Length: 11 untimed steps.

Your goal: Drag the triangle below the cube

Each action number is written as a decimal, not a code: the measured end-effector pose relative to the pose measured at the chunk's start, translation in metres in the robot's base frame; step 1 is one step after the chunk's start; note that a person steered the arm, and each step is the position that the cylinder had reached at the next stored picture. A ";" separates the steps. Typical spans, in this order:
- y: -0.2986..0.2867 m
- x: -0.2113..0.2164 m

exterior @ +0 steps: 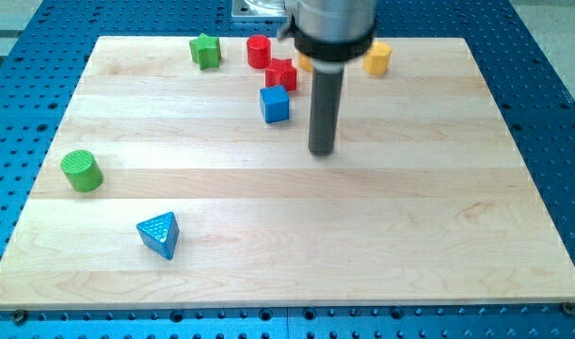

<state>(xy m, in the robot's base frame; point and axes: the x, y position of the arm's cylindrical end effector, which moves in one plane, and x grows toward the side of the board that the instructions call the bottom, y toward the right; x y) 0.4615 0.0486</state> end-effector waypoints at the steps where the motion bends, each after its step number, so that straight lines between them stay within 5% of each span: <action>1: -0.031 0.113; 2: -0.167 0.155; 3: -0.211 0.131; 4: -0.174 0.068; 7: -0.099 0.103; 11: -0.085 0.054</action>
